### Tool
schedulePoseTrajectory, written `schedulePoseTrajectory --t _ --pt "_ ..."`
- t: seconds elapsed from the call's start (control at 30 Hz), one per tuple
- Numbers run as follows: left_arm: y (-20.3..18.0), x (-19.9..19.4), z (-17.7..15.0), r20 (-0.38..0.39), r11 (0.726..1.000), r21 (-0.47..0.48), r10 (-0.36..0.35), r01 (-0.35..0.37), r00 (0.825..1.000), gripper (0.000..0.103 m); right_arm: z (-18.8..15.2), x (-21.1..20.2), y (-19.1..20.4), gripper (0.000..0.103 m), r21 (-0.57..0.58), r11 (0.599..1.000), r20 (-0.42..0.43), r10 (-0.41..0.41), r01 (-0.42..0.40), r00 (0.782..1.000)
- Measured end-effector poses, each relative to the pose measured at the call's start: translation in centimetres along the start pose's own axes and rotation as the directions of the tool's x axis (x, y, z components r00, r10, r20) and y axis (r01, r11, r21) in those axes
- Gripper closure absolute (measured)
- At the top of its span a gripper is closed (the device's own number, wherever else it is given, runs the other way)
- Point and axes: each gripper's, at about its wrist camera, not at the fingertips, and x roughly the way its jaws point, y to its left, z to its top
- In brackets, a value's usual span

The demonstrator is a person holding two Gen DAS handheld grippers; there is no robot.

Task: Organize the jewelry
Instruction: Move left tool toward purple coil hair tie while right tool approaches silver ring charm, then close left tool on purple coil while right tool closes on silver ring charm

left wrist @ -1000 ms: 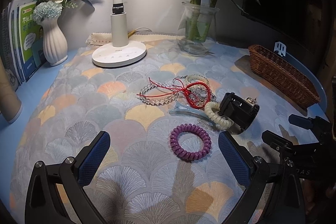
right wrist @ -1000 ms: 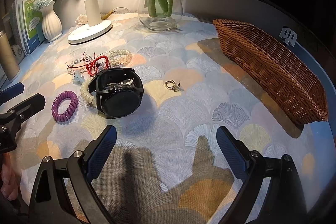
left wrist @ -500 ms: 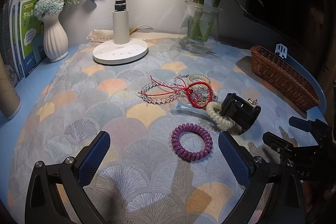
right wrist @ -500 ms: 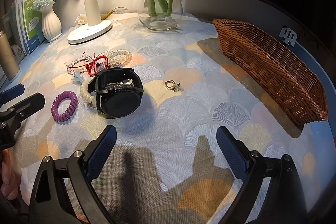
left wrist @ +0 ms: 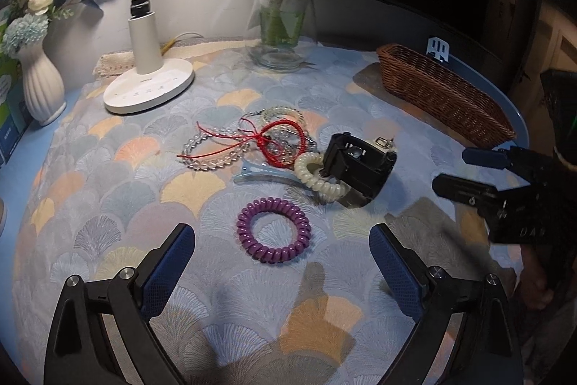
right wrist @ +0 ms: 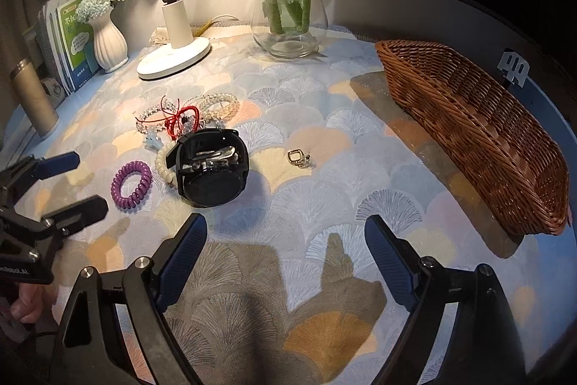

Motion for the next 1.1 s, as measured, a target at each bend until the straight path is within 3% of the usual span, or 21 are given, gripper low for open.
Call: schedulePoseTrajectory --t 0.03,0.13,0.17,0.2,0.23,0.33,0.43,0.57,0.7,0.83,0.93,0.97,1.1 --pt "-0.3 0.3 0.1 -0.006 1.000 0.014 -0.006 0.006 1.000 0.010 0.3 -0.1 -0.5 0.015 0.014 1.000 -0.001 0.016 -0.016 1.000" --pt "-1.1 1.4 0.3 -0.048 0.999 0.045 -0.014 0.017 0.999 0.032 1.4 0.5 -1.8 0.017 0.031 0.999 -0.011 0.023 -0.022 1.000" --pt "-1.2 1.9 0.3 -0.064 0.999 0.049 -0.020 0.023 0.998 0.035 1.8 0.9 -2.0 0.024 0.028 0.999 -0.023 0.024 -0.024 0.999" --pt "-1.3 2.2 0.3 -0.073 0.998 0.050 -0.018 0.021 0.997 0.036 2.2 1.3 -2.0 0.036 0.021 0.999 -0.035 0.030 -0.029 0.999" --pt "-1.2 2.4 0.2 -0.079 0.999 0.049 -0.016 0.020 0.997 0.036 2.5 1.9 -1.9 0.041 0.010 1.000 -0.050 0.031 -0.030 0.998" --pt "-1.0 2.7 0.0 -0.092 0.998 0.050 -0.021 0.025 0.996 0.037 3.0 3.5 -1.4 0.044 -0.027 0.999 -0.077 0.030 -0.032 0.997" --pt "-1.0 2.9 0.2 -0.088 0.998 0.047 -0.029 0.034 0.996 0.049 3.5 5.5 -1.4 0.053 -0.040 0.998 -0.115 0.051 -0.056 0.992" --pt "-0.9 3.3 0.4 -0.101 0.998 0.055 -0.036 0.042 0.994 0.051 4.0 7.6 -1.9 0.066 -0.032 0.997 -0.152 0.059 -0.065 0.987" --pt "-1.2 3.6 0.2 -0.117 0.996 0.071 -0.051 0.059 0.992 0.051 4.5 8.3 -1.3 0.066 -0.073 0.996 -0.141 0.042 -0.052 0.989" --pt "-1.9 4.2 0.2 -0.131 0.994 0.104 -0.005 0.019 0.991 0.053 4.6 8.8 -0.2 0.066 -0.123 0.992 -0.120 0.016 -0.031 0.993" --pt "-2.1 4.0 0.0 -0.121 0.991 0.131 0.034 -0.018 0.992 0.081 4.6 8.9 0.1 0.070 -0.143 0.990 -0.106 0.006 -0.021 0.994" --pt "-2.0 4.0 0.0 -0.121 0.992 0.128 0.036 -0.020 0.992 0.091 4.5 8.8 0.2 0.079 -0.147 0.989 -0.103 0.005 -0.020 0.995" --pt "-1.9 3.4 -0.3 -0.106 0.992 0.128 0.026 -0.012 0.994 0.093 3.9 8.0 0.1 0.082 -0.145 0.989 -0.096 0.016 -0.030 0.995"
